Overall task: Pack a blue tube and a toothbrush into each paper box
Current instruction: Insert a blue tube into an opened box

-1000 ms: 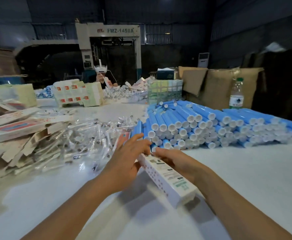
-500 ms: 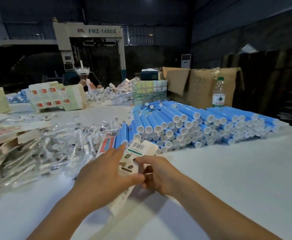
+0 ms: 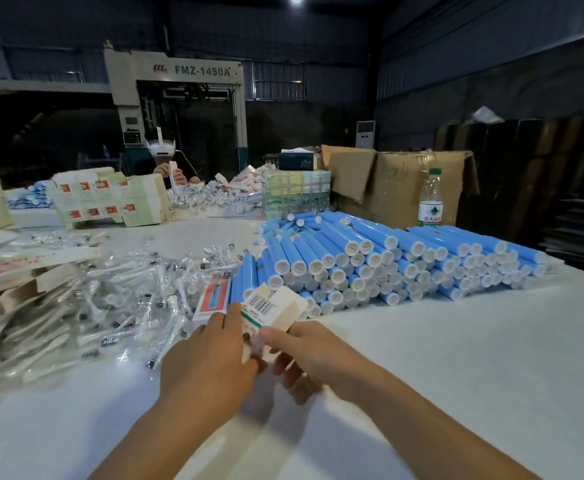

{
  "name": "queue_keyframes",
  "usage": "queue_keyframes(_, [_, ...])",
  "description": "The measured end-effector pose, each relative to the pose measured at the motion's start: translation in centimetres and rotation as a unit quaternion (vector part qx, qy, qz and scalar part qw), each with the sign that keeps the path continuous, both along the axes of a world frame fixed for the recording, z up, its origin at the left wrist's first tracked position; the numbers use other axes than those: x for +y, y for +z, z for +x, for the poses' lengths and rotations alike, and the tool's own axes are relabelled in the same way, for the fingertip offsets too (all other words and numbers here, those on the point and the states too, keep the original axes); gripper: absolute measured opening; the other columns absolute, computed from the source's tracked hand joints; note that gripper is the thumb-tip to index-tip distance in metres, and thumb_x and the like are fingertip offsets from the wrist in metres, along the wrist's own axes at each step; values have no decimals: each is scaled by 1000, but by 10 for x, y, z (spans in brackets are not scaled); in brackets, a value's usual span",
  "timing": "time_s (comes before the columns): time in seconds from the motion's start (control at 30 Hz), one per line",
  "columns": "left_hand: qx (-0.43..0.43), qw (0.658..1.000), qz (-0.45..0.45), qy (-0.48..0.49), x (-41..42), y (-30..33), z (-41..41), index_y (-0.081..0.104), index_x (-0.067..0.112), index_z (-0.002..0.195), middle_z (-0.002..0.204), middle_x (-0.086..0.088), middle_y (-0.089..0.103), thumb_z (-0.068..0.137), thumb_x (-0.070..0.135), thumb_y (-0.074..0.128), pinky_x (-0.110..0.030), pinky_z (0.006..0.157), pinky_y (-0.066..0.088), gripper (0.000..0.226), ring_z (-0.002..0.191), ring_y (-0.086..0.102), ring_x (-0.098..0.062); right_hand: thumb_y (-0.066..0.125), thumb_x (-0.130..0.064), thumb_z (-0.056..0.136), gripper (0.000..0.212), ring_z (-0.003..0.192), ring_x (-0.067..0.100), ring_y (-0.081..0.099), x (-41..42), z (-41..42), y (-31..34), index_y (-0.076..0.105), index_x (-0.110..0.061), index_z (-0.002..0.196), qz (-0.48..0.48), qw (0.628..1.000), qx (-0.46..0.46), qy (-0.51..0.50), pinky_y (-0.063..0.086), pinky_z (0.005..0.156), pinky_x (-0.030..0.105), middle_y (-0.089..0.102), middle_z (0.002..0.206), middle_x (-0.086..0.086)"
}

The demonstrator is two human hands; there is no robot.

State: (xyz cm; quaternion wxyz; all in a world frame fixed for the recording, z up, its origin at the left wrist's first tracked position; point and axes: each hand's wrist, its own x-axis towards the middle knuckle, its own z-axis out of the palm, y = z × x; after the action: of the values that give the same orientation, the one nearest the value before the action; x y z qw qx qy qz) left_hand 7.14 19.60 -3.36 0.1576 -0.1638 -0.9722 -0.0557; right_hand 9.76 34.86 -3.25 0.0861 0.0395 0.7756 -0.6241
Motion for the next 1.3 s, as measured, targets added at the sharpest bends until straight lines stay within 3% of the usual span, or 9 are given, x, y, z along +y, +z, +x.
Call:
queue_keyframes(0.27, [-27,996,-67,-58,-11,-8,3,3,25,150,145,8,30,93,35,44,-33,96,33,70,128,35,-17,57,-33,92,32,37,8,40,47,-11,62,60,-10,69,163,968,98,-162,33,40,20,59,53,-3])
queue_keyframes(0.47, [-21,991,-91,-91,4,-12,4,4,22,150,145,3,28,86,27,46,-36,101,25,77,130,30,-22,52,-19,92,25,55,23,35,16,-86,105,43,-11,70,427,866,215,-146,30,53,29,43,63,7])
queue_keyframes(0.63, [-31,991,-91,-90,4,-15,2,1,22,150,147,2,25,85,35,51,-37,100,22,83,129,28,-20,49,-16,93,10,74,24,49,-10,-135,104,46,-10,87,582,794,162,-71,29,48,28,43,73,1])
queue_keyframes(0.8, [-27,989,-87,-119,3,-7,6,66,11,118,100,-2,66,33,47,86,-35,68,51,94,82,64,-19,43,-5,91,12,84,27,56,-22,-149,96,54,-4,85,652,754,69,-30,41,61,30,51,86,5])
queue_keyframes(0.87, [-45,989,-78,-116,3,-10,6,37,11,143,130,-5,48,68,42,73,-39,91,40,90,111,51,-22,42,-6,93,27,115,35,52,-26,-152,96,56,0,116,664,746,41,-27,45,87,37,54,119,15])
queue_keyframes(0.93, [-19,988,-81,-128,3,-19,1,2,19,151,145,6,23,89,31,49,-37,102,22,79,128,28,-17,41,-7,94,26,126,36,44,-30,-155,97,55,-1,115,682,730,36,-23,42,96,40,46,137,16])
queue_keyframes(1.07, [-1,990,-74,-120,3,-25,-2,0,20,150,143,3,26,89,29,45,-36,101,21,76,127,28,-19,48,-8,92,9,104,29,52,-32,-151,101,55,-7,86,715,698,45,-5,43,79,33,52,110,13])
queue_keyframes(1.17, [12,990,-85,-116,3,-26,-3,-1,20,151,146,4,24,90,30,43,-35,102,20,75,129,27,-19,52,-10,90,26,72,21,50,-24,-144,104,42,-11,66,700,707,98,-17,40,59,28,46,75,3])
queue_keyframes(1.3, [15,992,-41,-119,1,-21,0,0,23,149,146,6,24,86,34,48,-33,101,21,80,129,28,-18,60,-21,85,34,40,14,35,0,-114,115,40,-11,59,506,846,152,-73,27,38,17,39,46,-1])
